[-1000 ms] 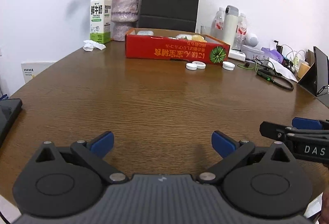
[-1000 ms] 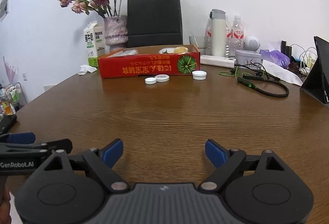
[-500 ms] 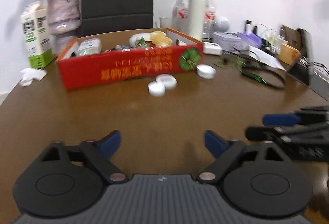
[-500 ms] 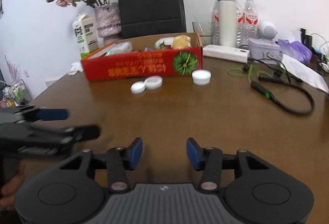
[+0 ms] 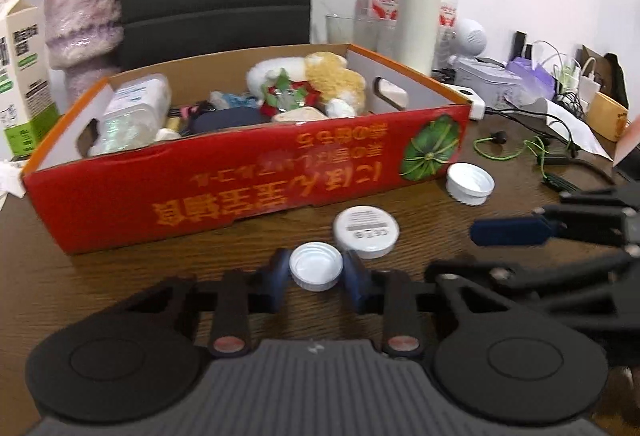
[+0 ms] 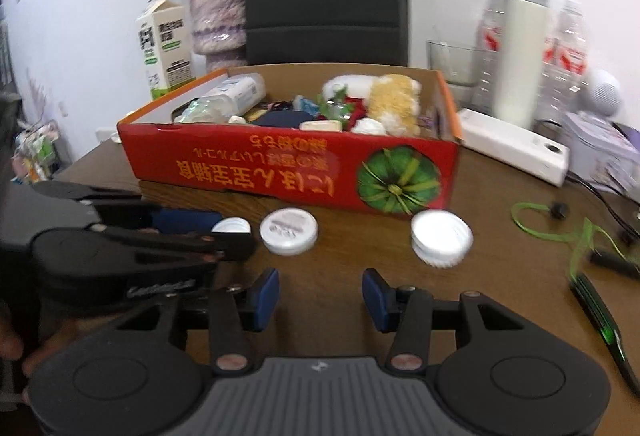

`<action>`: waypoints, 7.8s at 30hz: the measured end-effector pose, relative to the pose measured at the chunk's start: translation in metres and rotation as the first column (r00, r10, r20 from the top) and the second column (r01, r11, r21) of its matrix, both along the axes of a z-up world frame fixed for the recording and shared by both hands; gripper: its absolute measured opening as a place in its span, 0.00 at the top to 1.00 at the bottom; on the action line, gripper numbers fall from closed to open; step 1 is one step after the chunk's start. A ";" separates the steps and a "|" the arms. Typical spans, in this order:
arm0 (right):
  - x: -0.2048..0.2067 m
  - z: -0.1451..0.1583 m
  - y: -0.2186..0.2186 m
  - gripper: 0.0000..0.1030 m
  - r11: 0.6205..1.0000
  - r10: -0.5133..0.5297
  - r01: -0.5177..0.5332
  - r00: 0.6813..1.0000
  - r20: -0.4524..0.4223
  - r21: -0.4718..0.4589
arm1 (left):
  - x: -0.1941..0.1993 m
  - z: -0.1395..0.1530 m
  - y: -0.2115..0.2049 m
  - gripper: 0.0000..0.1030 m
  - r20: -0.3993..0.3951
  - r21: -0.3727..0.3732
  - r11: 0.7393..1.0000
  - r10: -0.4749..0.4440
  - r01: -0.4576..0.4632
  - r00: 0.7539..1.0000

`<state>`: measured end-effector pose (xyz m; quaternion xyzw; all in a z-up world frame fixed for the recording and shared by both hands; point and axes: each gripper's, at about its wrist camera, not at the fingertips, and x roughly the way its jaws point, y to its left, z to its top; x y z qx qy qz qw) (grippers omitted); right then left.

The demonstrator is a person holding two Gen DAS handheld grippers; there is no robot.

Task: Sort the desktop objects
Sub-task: 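Grasp a white bottle cap with the left tool while the right tool grasps a round white cap, then carry both caps over the cardboard box and lower them inside, then open both tools in the box and withdraw them over the table, then grasp the last white bottle cap with the right tool, then carry the cap into the cardboard box and open the right tool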

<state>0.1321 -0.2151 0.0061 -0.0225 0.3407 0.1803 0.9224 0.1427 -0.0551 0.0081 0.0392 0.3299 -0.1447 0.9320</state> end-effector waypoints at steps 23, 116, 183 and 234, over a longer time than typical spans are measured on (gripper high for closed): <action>-0.067 0.041 0.034 0.63 0.998 -0.033 0.039 0.992 0.125 -0.041 | -0.128 0.050 0.061 0.71 0.054 -0.118 0.980 0.167 -0.159 0.985; 0.087 0.131 0.017 0.16 0.988 -0.122 0.133 0.984 -0.133 0.074 | 0.060 0.133 0.078 0.00 -0.150 0.039 0.953 0.302 -0.300 0.941; 0.040 -0.012 0.005 0.63 0.993 -0.101 0.104 0.993 0.053 -0.053 | 0.002 0.005 0.047 0.94 0.005 -0.050 0.947 0.318 -0.317 0.948; -0.224 0.067 -0.002 0.62 0.985 -0.144 0.123 0.972 0.186 0.122 | -0.229 0.069 0.051 0.97 0.165 -0.133 0.977 0.187 -0.166 0.968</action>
